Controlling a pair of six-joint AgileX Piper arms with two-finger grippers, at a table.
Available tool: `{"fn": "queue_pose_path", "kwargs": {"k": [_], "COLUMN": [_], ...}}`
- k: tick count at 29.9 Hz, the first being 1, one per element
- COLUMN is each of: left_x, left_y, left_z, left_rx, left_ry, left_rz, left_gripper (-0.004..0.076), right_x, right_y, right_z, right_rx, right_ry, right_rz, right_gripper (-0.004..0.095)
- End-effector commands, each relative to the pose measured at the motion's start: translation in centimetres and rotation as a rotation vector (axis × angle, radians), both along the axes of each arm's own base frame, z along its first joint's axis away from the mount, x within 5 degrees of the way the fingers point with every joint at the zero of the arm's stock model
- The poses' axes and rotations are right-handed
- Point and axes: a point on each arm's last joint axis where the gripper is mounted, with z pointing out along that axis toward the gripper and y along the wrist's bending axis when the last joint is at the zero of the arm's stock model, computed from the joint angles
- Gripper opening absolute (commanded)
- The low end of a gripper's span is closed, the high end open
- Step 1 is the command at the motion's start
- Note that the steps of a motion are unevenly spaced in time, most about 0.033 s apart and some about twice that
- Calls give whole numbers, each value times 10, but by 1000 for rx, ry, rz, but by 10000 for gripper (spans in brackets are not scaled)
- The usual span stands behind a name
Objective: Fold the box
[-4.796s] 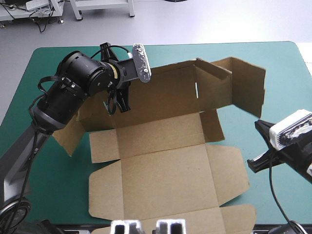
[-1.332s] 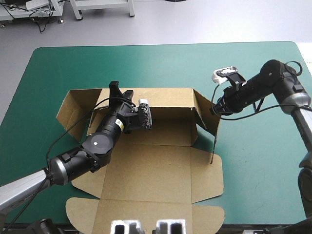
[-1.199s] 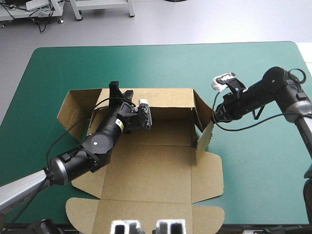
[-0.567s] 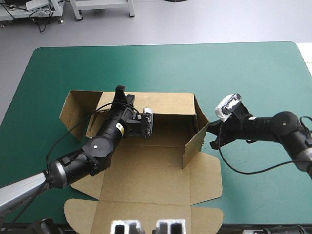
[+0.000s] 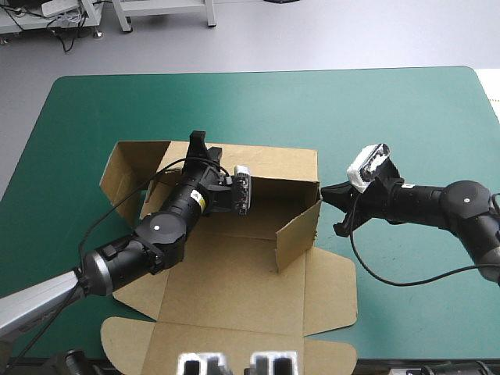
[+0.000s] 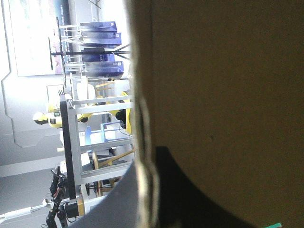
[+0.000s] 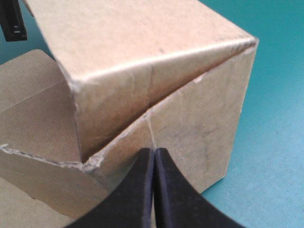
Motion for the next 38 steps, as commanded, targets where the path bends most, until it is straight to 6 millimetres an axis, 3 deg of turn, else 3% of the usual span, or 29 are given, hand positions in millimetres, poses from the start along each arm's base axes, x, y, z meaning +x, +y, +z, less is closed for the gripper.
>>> {"fn": "queue_pose_path", "kwargs": {"k": [1, 10, 19, 21, 23, 26, 29, 38], "left_x": [3, 8, 8, 8, 7, 7, 7, 5], "left_y": [-2, -4, -5, -5, -6, -7, -8, -9], "left_z": [16, 4, 4, 4, 4, 4, 4, 3], "left_rx": [-6, 15, 9, 6, 3, 0, -3, -19], "left_ry": [-35, 30, 33, 35, 35, 37, 38, 58], "left_rz": [22, 85, 74, 65, 59, 49, 41, 44], "left_gripper": [14, 14, 14, 14, 14, 14, 14, 14], "right_x": [-2, -6, -19, -21, -23, -25, -26, -20], "right_y": [1, -7, -3, -2, -1, 0, 1, 26], "right_z": [23, 6, -7, -8, -8, -8, -7, -5], "right_rx": [49, -23, -51, -58, -56, -63, -44, -71], "right_ry": [-36, -37, -52, -54, -51, -60, -52, -133], "right_rz": [3, -81, 29, 70, 95, 133, 142, 21], "right_gripper": [-25, -23, -14, 47, 178, 517, 767, 772]}}
